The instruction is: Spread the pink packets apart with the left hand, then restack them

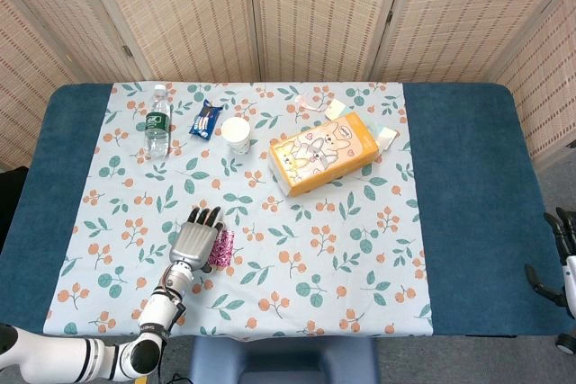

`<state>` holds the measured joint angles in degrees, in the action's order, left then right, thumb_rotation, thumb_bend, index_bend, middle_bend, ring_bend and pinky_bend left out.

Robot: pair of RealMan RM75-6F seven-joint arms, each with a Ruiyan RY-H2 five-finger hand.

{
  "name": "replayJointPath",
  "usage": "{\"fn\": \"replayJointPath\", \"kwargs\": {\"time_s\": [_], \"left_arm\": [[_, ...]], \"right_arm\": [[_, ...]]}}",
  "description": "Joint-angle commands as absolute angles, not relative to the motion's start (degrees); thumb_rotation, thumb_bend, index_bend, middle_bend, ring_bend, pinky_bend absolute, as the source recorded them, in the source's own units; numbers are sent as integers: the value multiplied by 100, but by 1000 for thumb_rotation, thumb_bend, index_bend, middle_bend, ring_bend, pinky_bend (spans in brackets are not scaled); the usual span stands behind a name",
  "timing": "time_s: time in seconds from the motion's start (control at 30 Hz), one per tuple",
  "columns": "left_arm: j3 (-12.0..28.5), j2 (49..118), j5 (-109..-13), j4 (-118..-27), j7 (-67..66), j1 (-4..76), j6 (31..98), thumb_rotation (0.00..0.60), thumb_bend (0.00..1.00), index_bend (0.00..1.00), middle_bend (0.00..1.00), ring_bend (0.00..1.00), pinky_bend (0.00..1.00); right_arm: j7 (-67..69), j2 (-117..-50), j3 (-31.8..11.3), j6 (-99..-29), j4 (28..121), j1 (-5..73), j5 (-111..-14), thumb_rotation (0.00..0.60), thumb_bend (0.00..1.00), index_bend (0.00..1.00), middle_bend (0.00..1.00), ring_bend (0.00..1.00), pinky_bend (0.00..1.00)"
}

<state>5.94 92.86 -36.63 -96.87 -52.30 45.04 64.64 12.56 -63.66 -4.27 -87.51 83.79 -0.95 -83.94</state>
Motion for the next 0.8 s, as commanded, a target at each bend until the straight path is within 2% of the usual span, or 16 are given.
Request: {"fn": "replayJointPath", "kwargs": {"time_s": [0.03,0.27,0.43,0.63,0.8], "left_arm": [[576,9292,-3646,-9666,-5216,4524,6463,600,208,241,5,0,0],[537,9175,-3730,-9814,-5068,4509,6545,600,208,171,3,0,0],[566,8717,-4227,-10194,-4518,4254,6822,600,208,143,1,0,0],[669,8072,-5085,-10402,-3487,3694,7486,600,212,159,1,0,0],[591,7519,-5603,-10430,-2839,3198,7932,600,214,184,7,0,0]], "right_arm": [[1253,-6365,-426,-8752,8383,-100,-8389,600,394,42,32,0,0],[1233,-6351,-429,-8764,8404,-113,-8387,600,394,42,32,0,0],[1191,-6282,-431,-8773,8469,-116,-8401,600,394,42,31,0,0],[1234,-6132,-397,-8618,8617,-40,-8462,600,394,60,32,0,0],[1321,-6019,-378,-8410,8715,107,-8558,600,394,96,35,0,0]]}}
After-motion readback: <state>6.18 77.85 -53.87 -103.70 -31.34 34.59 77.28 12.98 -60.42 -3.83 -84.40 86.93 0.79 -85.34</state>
